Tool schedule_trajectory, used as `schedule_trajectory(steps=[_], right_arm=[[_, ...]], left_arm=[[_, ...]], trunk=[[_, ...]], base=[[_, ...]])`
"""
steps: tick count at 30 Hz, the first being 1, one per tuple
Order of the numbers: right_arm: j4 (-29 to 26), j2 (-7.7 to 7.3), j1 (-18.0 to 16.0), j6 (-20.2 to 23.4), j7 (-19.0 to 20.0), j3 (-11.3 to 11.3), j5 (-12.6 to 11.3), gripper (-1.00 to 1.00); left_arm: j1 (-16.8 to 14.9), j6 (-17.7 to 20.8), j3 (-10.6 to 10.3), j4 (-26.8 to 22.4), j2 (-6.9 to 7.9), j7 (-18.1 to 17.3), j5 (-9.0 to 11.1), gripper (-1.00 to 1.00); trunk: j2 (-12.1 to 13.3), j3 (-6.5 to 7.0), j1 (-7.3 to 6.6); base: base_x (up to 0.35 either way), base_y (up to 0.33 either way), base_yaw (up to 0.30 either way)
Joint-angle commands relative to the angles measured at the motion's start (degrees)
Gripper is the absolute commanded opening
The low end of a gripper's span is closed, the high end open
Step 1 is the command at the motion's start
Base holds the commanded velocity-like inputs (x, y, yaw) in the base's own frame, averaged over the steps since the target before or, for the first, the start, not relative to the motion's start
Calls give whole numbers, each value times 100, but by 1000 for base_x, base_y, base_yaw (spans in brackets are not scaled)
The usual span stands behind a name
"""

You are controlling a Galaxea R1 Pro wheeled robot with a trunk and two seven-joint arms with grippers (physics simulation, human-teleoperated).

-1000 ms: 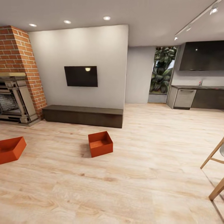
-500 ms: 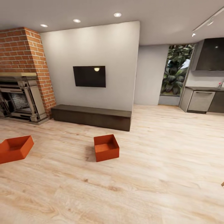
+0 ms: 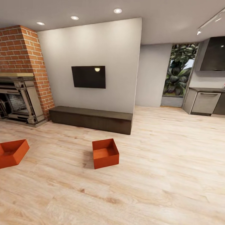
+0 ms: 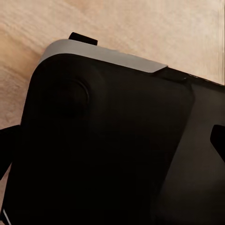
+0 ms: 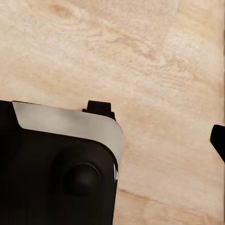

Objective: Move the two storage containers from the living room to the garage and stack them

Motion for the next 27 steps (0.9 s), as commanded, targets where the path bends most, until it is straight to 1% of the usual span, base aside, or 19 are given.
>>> schedule_trajectory(steps=[1, 11, 15, 27], right_arm=[[16, 4, -6, -33, 0, 50, -52, 100], [25, 14, -6, 6, 22, 45, -58, 100], [25, 10, -6, -14, 21, 23, -60, 100], [25, 10, -6, -22, 29, 17, -61, 100]], left_arm=[[-1, -9, 18, -2, 0, 6, 17, 100], [-1, 5, 17, -1, 5, 6, 17, 100], [-1, 5, 17, -1, 5, 6, 17, 100], [-1, -3, 17, -1, -2, 6, 17, 100]], trunk=[[-2, -5, 3], [-2, -5, 3], [-2, -5, 3], [-2, -5, 3]], base=[[319, -92, 0], [319, -95, 10], [319, -121, 204], [314, -152, 265]])
